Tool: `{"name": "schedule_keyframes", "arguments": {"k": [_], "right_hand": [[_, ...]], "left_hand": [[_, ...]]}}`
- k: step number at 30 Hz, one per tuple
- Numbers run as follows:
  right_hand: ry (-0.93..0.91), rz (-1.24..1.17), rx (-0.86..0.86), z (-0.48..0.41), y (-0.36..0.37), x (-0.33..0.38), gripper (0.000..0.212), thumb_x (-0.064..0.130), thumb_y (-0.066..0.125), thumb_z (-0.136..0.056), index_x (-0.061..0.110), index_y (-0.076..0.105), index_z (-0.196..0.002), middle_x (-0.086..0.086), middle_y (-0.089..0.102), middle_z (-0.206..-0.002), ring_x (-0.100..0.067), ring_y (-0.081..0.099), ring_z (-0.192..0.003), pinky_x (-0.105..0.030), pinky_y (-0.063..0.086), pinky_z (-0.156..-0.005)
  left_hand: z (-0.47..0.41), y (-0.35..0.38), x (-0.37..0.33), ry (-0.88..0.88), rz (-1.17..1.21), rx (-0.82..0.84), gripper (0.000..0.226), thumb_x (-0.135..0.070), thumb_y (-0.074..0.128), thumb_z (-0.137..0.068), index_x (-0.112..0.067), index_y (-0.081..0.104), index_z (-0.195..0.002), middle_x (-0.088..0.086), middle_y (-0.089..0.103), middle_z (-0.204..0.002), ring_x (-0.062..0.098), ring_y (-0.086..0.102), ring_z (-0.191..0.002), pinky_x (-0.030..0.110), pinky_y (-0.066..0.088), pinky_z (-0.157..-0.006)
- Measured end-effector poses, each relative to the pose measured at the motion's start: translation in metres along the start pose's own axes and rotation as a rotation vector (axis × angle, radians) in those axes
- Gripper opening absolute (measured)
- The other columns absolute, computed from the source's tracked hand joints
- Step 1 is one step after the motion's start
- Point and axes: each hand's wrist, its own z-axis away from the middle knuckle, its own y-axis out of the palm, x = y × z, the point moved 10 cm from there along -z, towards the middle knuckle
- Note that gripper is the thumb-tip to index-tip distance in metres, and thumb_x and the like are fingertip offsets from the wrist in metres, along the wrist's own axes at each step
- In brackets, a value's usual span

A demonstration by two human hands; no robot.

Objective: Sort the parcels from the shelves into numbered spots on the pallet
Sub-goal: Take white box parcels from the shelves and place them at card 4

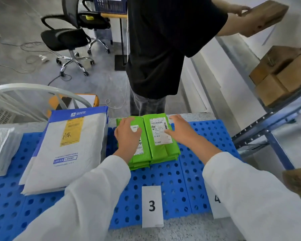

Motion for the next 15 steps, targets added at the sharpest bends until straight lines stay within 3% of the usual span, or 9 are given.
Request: {"name": "schedule_keyframes", "arguments": {"k": [3,7,12,15], "right_hand": [[-0.038,0.093,-0.039,0.014,-0.028,0.014,0.05,0.034,0.053,-0.096,0.007,0.042,-0.137,-0.011,0.046,-0.135,-0.028,0.049,-0.119,-0.039,0.04,-0.1],[-0.014,0.179,-0.098,0.041,-0.056,0.012,0.047,0.036,0.047,-0.098,0.005,0.044,-0.134,-0.013,0.049,-0.131,-0.031,0.052,-0.114,-0.04,0.043,-0.094],[0.067,0.197,-0.171,0.097,-0.086,-0.011,0.05,0.037,0.049,-0.097,0.005,0.042,-0.135,-0.013,0.048,-0.134,-0.034,0.05,-0.118,-0.041,0.042,-0.098],[0.127,0.178,-0.228,0.151,-0.098,-0.029,0.05,0.039,0.05,-0.096,0.006,0.044,-0.133,-0.013,0.048,-0.132,-0.033,0.049,-0.121,-0.042,0.041,-0.1]], "left_hand": [[0.01,0.007,-0.057,0.301,-0.193,0.16,0.05,-0.029,0.063,-0.089,-0.022,0.047,-0.136,-0.004,0.045,-0.143,0.019,0.033,-0.139,0.036,0.016,-0.115],[0.035,0.011,-0.118,0.684,-0.574,0.214,0.058,-0.039,0.053,-0.093,-0.023,0.034,-0.146,-0.006,0.033,-0.152,0.011,0.014,-0.147,0.037,0.002,-0.119],[0.078,0.004,-0.177,0.827,-0.549,0.275,0.06,-0.037,0.054,-0.092,-0.018,0.035,-0.146,-0.001,0.04,-0.147,0.017,0.034,-0.136,0.031,0.025,-0.111],[0.118,0.012,-0.198,0.864,-0.532,0.329,0.061,-0.035,0.056,-0.092,-0.017,0.035,-0.146,0.001,0.042,-0.145,0.02,0.037,-0.135,0.032,0.03,-0.11]]}}
